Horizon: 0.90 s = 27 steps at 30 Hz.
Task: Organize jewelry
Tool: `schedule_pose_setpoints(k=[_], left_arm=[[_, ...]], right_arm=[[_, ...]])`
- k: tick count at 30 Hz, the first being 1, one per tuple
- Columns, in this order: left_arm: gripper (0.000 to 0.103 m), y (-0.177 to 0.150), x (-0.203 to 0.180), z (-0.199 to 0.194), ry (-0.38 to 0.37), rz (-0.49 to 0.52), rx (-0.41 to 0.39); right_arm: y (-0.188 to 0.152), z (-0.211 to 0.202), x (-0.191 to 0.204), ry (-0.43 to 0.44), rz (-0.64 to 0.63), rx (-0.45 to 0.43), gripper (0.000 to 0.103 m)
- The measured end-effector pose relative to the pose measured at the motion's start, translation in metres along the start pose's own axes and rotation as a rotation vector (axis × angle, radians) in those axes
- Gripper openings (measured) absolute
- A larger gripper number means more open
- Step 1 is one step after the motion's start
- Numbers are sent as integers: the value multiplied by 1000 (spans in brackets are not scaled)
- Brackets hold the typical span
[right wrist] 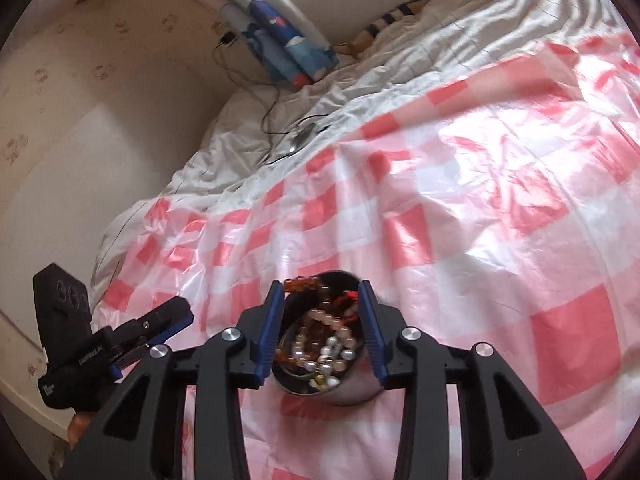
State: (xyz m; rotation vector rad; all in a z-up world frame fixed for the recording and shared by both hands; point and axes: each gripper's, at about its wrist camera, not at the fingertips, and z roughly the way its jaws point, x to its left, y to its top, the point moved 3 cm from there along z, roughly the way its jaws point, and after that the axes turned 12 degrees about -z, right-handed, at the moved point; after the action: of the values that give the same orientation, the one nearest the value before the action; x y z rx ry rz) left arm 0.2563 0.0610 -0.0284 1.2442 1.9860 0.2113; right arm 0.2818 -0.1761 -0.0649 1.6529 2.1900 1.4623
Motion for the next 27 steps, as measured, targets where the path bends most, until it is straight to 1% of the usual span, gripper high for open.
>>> schedule_pose_setpoints(k=[2,5,6,8,9,11,13,14,15,16,17,18,19,20,22,24,26,27], left_arm=[[65,0,6,-2,3,-19,-4],[67,-2,8,-3,7,-15,-2],[68,-2,7,-2,9,-9,-1],[70,-3,5,-1,18,6,-1],[70,-3,5,-1,18,10,0],[70,-3,3,0,9,11,6],[71,-4,2,0,8,11,7],[71,-4,2,0,8,13,9],[72,-5,2,-1,9,13,9],[72,-5,1,-1,11,13,8],[73,-5,2,-1,15,15,6],[74,-6,3,-2,16,14,3],[74,-5,4,-3,17,11,0],[75,-5,6,-4,20,6,-2],[76,-5,8,-4,23,0,1],[76,-6,10,-3,31,4,6],[76,-7,10,-3,38,16,9],[76,-6,10,-4,40,22,7]], right_arm=[[3,14,20,-36,-96,40,42],[5,44,46,-124,-256,119,43],[2,55,52,-165,-310,158,43],[-8,69,59,-277,-428,224,43],[-13,72,61,-319,-470,243,44],[-17,70,65,-403,-557,260,45],[-18,67,63,-473,-598,262,47],[-17,64,62,-483,-607,259,47],[-15,61,60,-493,-605,247,50],[-13,58,58,-522,-608,237,53],[-10,54,59,-518,-602,209,55],[-8,49,58,-476,-576,182,61],[-3,45,59,-417,-538,145,69],[2,42,61,-377,-516,96,73],[10,44,70,-349,-528,51,77],[18,58,74,-367,-543,61,77],[20,75,70,-395,-541,115,77],[17,83,64,-407,-539,160,77]])
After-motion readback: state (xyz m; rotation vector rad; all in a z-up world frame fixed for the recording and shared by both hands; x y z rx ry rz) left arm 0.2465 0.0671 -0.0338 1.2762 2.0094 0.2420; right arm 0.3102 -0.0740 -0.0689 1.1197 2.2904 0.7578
